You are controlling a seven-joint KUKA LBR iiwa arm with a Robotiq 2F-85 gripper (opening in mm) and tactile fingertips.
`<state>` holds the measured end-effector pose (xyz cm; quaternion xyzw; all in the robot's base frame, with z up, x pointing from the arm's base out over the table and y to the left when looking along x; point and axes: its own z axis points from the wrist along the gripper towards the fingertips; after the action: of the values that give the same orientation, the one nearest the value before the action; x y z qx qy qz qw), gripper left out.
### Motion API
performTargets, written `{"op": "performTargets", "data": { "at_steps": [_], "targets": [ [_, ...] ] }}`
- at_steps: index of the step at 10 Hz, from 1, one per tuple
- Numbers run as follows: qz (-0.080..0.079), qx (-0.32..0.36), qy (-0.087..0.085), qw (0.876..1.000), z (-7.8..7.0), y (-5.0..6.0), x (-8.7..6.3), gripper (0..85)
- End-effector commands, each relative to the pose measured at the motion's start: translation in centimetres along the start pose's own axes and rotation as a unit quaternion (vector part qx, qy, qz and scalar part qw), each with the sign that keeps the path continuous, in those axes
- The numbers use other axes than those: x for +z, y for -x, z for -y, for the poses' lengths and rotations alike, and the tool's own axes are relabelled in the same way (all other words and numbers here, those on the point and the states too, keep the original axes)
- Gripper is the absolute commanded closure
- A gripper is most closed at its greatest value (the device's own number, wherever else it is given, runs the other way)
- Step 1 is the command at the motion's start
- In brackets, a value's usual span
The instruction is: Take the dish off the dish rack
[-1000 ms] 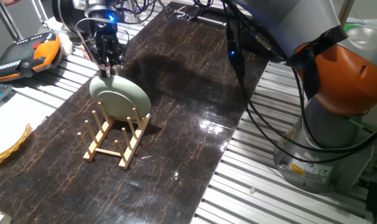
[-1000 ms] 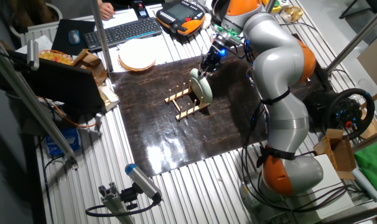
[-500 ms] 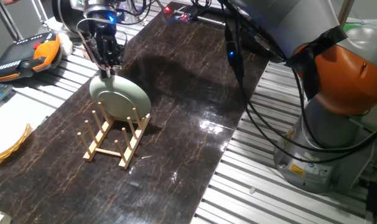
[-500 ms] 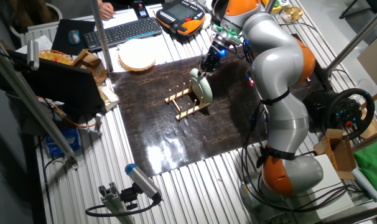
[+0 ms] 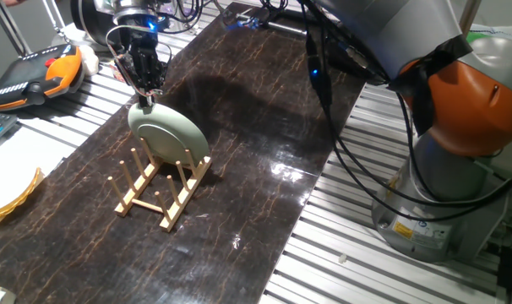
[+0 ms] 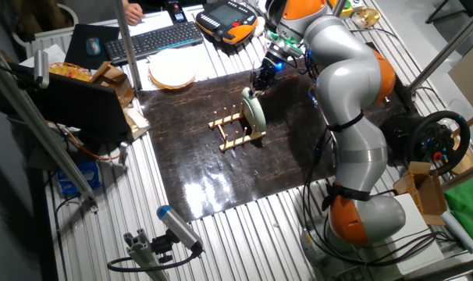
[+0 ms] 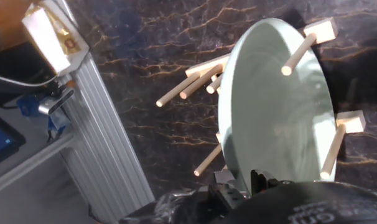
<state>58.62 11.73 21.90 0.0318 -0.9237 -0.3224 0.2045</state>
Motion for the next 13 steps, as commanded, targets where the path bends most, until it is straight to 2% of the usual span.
{"op": "performTargets", "data": {
  "at_steps": [1, 5, 7, 13],
  "targets": [
    [0.0, 0.0, 0.0, 1.0, -0.01, 0.0, -0.01, 74.3],
    [-0.006, 0.002, 0.008, 1.0, -0.25, -0.06, -0.26, 75.7],
    [-0.012, 0.007, 0.022, 1.0, -0.35, -0.06, -0.29, 77.3],
    [-0.016, 0.011, 0.027, 0.999, -0.52, -0.07, -0.46, 83.3]
  ]
}}
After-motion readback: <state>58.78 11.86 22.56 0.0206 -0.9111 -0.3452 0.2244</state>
